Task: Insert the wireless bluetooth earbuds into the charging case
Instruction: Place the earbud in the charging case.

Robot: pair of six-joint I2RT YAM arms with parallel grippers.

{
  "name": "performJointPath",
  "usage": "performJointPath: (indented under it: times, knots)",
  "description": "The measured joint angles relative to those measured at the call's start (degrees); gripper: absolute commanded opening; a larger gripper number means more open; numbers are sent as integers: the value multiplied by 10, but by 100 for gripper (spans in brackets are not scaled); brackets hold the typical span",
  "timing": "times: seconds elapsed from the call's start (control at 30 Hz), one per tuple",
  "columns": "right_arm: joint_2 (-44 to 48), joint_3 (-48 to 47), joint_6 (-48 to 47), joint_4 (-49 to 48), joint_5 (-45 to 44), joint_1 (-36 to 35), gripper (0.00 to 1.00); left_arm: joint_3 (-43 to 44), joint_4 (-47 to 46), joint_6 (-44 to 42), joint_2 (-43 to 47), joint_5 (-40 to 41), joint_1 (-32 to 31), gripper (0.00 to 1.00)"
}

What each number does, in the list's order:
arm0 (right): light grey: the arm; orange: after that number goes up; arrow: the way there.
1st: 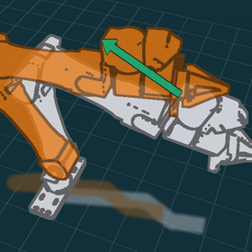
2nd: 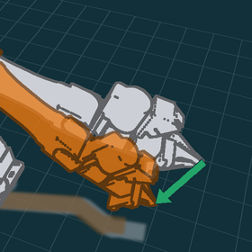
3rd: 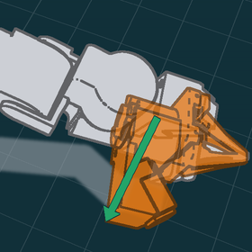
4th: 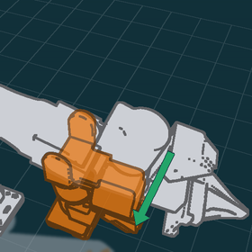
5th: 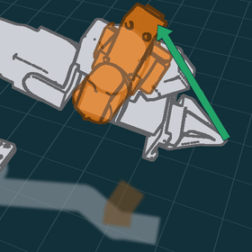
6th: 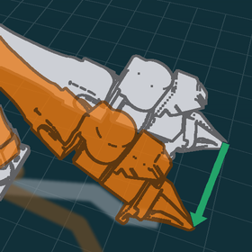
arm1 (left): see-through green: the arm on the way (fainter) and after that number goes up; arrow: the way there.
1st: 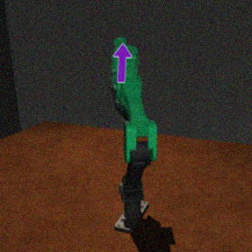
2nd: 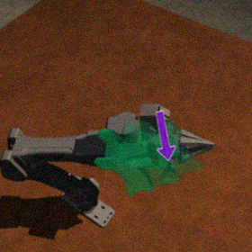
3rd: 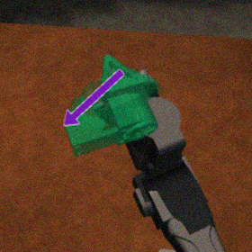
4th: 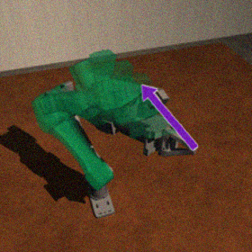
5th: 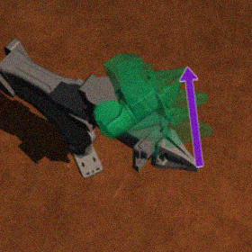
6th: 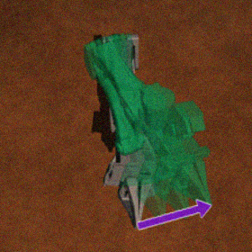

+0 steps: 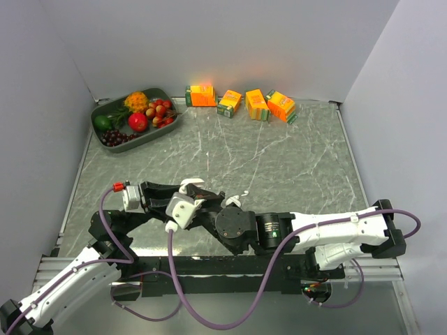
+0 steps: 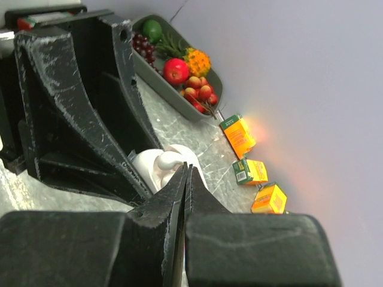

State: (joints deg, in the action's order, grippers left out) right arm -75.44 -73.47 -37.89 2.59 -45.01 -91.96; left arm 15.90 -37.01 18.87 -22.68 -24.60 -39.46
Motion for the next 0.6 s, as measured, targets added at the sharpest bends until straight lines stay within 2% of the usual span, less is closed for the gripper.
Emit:
performJointPath:
  times: [0.6]
  knots:
    - [0, 15, -1, -6, -6, 0, 0, 0, 7, 1, 1, 0, 0, 1]
